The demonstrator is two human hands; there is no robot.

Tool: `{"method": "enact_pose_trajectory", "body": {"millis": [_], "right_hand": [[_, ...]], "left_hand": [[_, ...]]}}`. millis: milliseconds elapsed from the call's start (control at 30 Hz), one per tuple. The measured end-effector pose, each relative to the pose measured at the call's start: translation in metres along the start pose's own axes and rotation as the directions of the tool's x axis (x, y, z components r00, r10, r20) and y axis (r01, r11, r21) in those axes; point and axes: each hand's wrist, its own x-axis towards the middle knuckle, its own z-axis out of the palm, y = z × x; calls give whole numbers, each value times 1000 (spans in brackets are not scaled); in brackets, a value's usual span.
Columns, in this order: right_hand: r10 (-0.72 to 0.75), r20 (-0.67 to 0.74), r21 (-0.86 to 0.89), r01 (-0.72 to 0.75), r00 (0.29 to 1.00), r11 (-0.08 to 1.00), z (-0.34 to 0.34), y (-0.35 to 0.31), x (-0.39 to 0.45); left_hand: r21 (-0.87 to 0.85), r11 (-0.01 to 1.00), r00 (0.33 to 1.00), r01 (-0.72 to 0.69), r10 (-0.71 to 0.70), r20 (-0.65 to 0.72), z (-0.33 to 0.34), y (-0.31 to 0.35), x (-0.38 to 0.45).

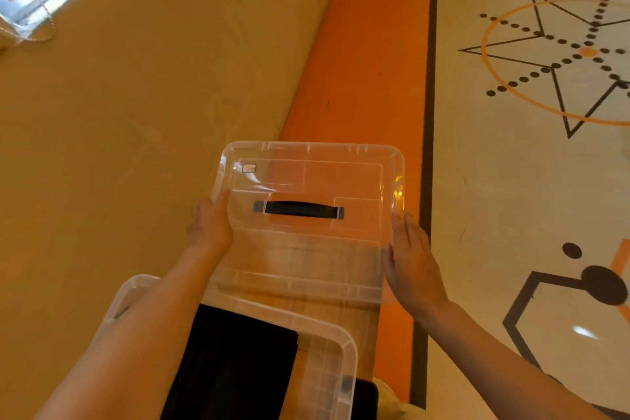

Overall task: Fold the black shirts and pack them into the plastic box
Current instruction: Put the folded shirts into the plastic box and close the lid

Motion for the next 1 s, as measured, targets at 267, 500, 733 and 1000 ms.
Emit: {"method": "enact_pose_trajectory", "body": {"millis": [267,500,733,1000], "right_hand": [[-91,-100,8,92,991,996,-40,-48,0],[-128,-149,10,131,981,991,-70,-85,-28],[-180,-90,14,182,979,983,-78,-107,-89],[-179,-13,79,179,984,981,-56,-113,-169]], "left_hand": [[-18,1000,977,-10,6,-214,-67,-19,-24],[-37,996,935,-77,59,-349,-107,-48,-68],[7,1000,962,-4,6,-275,-95,-95,-127],[-53,999,979,6,-17,-203,-58,-149,-179]]}}
